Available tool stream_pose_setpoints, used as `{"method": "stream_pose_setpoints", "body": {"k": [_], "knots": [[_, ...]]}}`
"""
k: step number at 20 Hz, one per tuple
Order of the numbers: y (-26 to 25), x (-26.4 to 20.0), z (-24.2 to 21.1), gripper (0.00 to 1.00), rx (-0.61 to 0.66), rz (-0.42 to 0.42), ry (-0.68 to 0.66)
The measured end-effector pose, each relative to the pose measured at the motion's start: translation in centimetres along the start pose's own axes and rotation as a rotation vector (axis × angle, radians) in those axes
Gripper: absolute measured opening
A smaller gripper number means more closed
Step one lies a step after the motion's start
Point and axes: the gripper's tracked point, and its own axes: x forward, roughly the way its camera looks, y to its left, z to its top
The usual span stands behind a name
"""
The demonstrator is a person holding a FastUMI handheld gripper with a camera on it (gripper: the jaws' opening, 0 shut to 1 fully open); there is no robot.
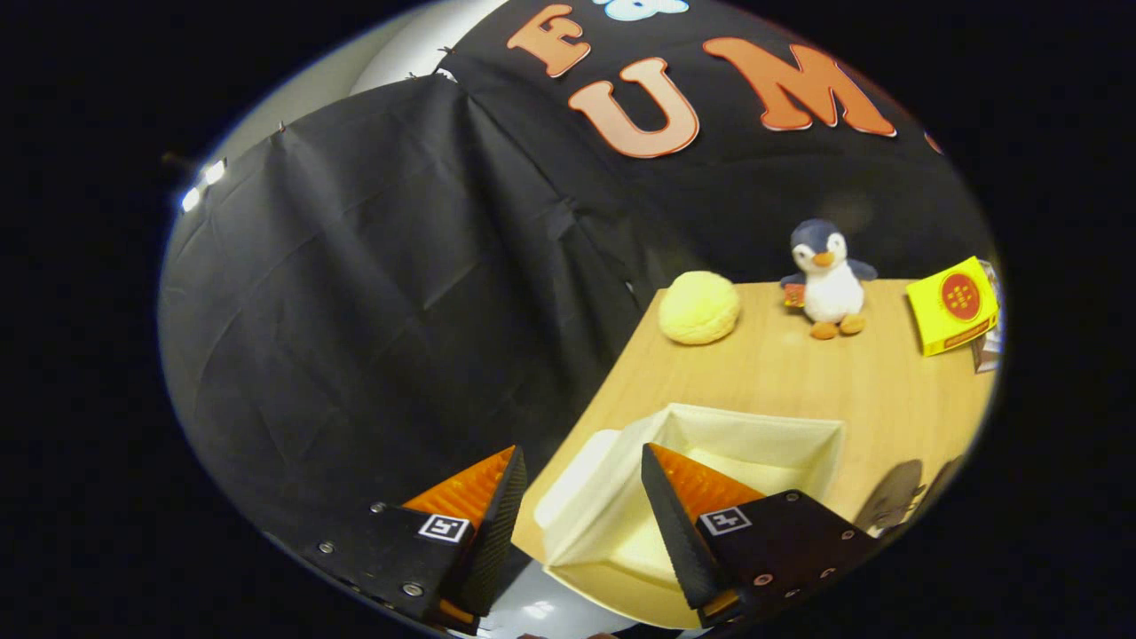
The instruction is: Open the storage box then place both shoes into the box .Put the left shoe in first, then the right shoe, with the right side of both shoes facing outward in a uniform manner.
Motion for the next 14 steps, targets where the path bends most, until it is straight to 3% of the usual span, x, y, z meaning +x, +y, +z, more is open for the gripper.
{"method": "stream_pose_setpoints", "body": {"k": [4, 14], "knots": [[-8.8, -4.1, -3.4, 0.82, -0.059, -0.133, 0.011], [-25.5, -10.7, -13.6, 0.84, 0.010, -0.457, 0.120]]}}
